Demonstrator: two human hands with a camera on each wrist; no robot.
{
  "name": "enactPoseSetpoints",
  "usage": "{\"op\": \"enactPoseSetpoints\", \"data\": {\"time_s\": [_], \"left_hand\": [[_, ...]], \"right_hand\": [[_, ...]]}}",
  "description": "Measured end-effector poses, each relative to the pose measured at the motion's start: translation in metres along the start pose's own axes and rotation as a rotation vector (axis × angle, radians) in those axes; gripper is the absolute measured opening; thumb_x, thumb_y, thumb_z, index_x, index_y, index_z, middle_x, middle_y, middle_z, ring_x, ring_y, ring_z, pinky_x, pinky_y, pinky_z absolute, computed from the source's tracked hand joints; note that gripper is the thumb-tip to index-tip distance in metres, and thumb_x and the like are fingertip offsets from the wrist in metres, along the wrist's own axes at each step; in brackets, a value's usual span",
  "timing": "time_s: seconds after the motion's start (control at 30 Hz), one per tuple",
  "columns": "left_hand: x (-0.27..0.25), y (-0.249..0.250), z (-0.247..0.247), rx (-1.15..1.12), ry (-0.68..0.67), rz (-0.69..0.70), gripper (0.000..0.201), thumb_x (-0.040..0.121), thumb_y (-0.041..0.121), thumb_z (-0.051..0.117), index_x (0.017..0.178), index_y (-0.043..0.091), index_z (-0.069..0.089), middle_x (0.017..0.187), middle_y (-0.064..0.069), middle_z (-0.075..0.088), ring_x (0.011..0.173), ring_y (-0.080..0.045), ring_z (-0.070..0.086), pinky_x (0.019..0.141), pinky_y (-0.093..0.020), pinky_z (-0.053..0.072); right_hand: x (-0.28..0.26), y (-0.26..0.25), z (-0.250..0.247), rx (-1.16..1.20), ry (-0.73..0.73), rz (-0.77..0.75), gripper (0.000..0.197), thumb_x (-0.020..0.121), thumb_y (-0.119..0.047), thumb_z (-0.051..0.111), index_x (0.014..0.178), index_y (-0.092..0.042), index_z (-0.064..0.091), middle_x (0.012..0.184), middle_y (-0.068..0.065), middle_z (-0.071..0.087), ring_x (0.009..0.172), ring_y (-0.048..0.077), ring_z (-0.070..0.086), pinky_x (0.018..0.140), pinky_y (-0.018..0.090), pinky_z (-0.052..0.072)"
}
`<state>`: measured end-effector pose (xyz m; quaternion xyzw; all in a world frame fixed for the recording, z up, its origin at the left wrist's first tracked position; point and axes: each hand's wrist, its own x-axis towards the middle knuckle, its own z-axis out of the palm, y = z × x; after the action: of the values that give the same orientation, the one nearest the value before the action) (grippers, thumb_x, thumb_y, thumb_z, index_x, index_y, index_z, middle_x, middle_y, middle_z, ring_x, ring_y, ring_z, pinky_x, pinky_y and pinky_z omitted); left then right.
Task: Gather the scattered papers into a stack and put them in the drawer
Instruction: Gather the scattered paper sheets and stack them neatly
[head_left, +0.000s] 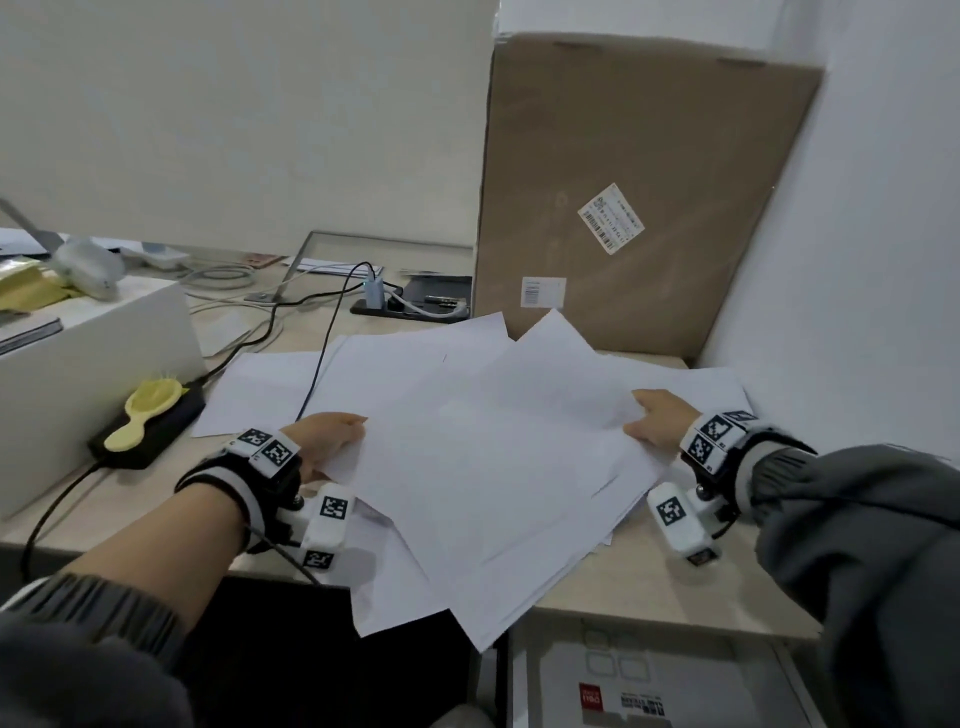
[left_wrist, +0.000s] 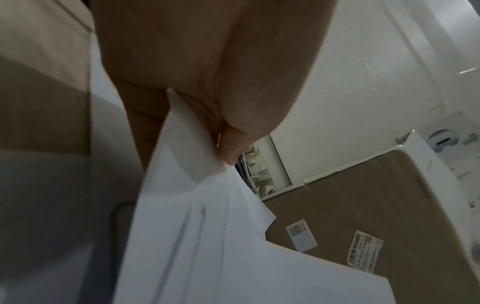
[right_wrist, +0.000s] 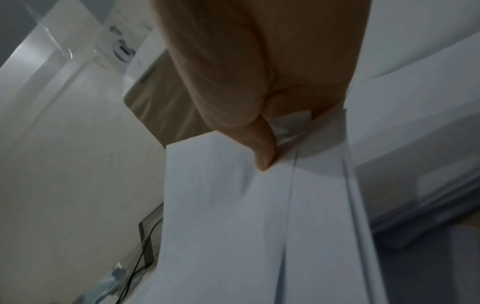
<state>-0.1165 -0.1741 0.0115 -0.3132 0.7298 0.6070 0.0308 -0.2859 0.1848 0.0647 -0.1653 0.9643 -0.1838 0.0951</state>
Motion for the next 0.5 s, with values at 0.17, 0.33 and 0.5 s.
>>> {"op": "enactPoseSetpoints", "data": {"time_s": [0.17, 0.33, 0.5], "left_hand": [[0.014, 0.013, 0.004, 0.135, -0.171, -0.082, 0.041, 0.086, 0.036, 0.066, 0.107, 0.000, 0.064, 0.094, -0.017, 0.070, 0.083, -0.032, 0.067, 0.083, -0.039, 0.050], [0.026, 0.014, 0.004, 0.406, -0.185, -0.114, 0.058, 0.054, 0.024, 0.090, 0.099, -0.006, 0.068, 0.103, -0.023, 0.071, 0.101, -0.038, 0.066, 0.098, -0.046, 0.049], [0.024, 0.004, 0.012, 0.140, 0.066, 0.077, 0.022, 0.086, 0.009, 0.067, 0.103, -0.001, 0.058, 0.101, -0.023, 0.061, 0.087, -0.029, 0.059, 0.086, -0.041, 0.049]], "right_hand": [[0.023, -0.035, 0.019, -0.053, -0.015, -0.093, 0.035, 0.087, -0.004, 0.054, 0.122, -0.005, 0.060, 0.128, 0.015, 0.058, 0.119, 0.029, 0.055, 0.091, 0.025, 0.041], [0.045, -0.045, 0.043, 0.184, 0.143, -0.093, 0.035, 0.082, -0.003, 0.056, 0.116, -0.010, 0.062, 0.121, 0.009, 0.062, 0.115, 0.025, 0.056, 0.081, 0.017, 0.036], [0.032, -0.030, 0.048, 0.509, 0.366, 0.091, 0.022, 0.086, -0.015, 0.057, 0.108, -0.013, 0.058, 0.110, 0.006, 0.062, 0.106, 0.025, 0.058, 0.089, 0.028, 0.041]]}}
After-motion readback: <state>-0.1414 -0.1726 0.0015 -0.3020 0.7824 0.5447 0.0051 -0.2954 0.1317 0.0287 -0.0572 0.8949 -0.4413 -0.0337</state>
